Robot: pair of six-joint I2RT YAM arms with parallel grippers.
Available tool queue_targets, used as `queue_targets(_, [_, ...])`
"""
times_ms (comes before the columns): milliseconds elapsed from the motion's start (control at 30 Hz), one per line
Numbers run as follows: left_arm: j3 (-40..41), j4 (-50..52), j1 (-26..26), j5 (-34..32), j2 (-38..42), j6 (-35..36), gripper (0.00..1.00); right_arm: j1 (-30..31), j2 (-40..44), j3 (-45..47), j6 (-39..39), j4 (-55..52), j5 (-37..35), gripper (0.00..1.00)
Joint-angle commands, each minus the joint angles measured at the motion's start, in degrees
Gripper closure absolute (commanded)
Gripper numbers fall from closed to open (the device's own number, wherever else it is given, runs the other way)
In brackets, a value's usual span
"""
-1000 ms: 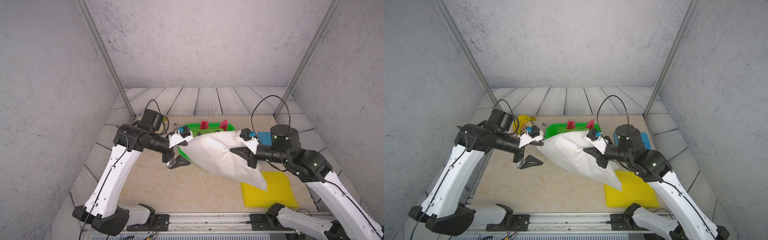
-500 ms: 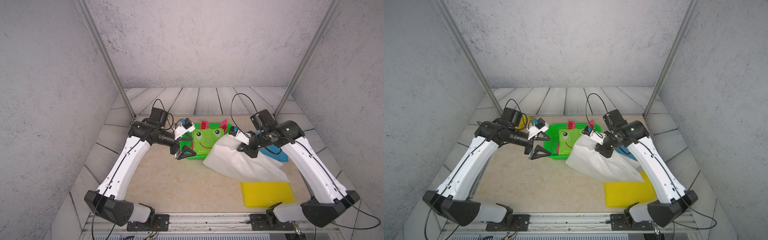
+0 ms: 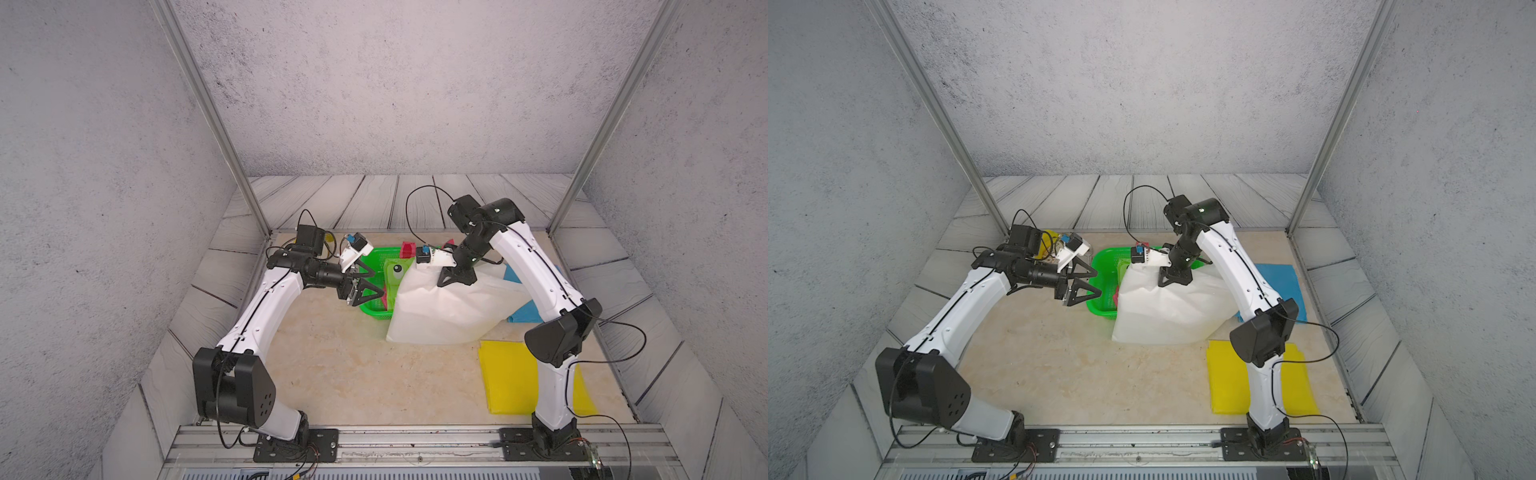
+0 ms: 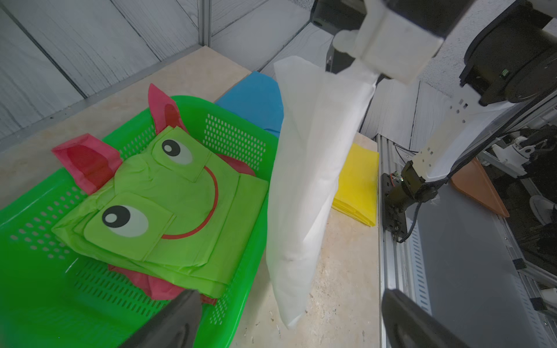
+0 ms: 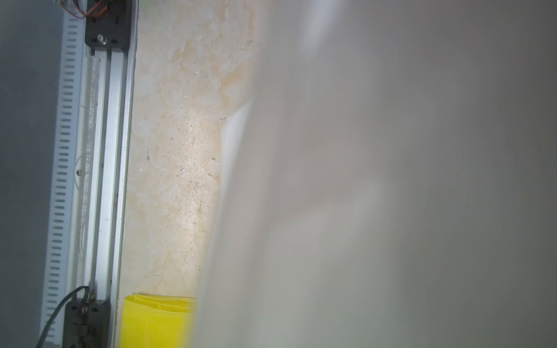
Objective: Put the folded raincoat in the basket
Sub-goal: Place the raincoat in the basket.
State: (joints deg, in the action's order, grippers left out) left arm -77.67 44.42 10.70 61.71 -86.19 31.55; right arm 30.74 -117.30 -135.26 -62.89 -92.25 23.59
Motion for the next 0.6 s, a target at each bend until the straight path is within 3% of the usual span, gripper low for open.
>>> queue_targets(0, [2.40,-8.03,-0.24,-3.28,-0.31,-2.37,0.01,0.71,-3.92,-4.07,-5.90,0.40,-5.00,1.00])
queue_targets(167, [2.64,-13.52,-0.24,-6.54,-4.48,-5.47,0.01,1.95,-5.96,-0.19,-7.11,18.86,-13.87,0.99])
queue_targets(433, [-0.70,-16.30,-0.24,-5.42,-11.23,-7.18,0.00,2.27,-10.39,5.12,-15.40,39.44,-12.03,0.90])
queue_targets(500, [-0.65,-17.26,-0.24,-6.79,-12.11,-7.12,0.00,2.22,-12.45,5.21,-15.08,44.46,-10.16,0.67])
queue_targets(567, [-0.14,-18.64,-0.24,-8.81,-12.62,-7.76,0.00,2.50,-14.30,5.18,-15.34,48.40,-9.91,0.59])
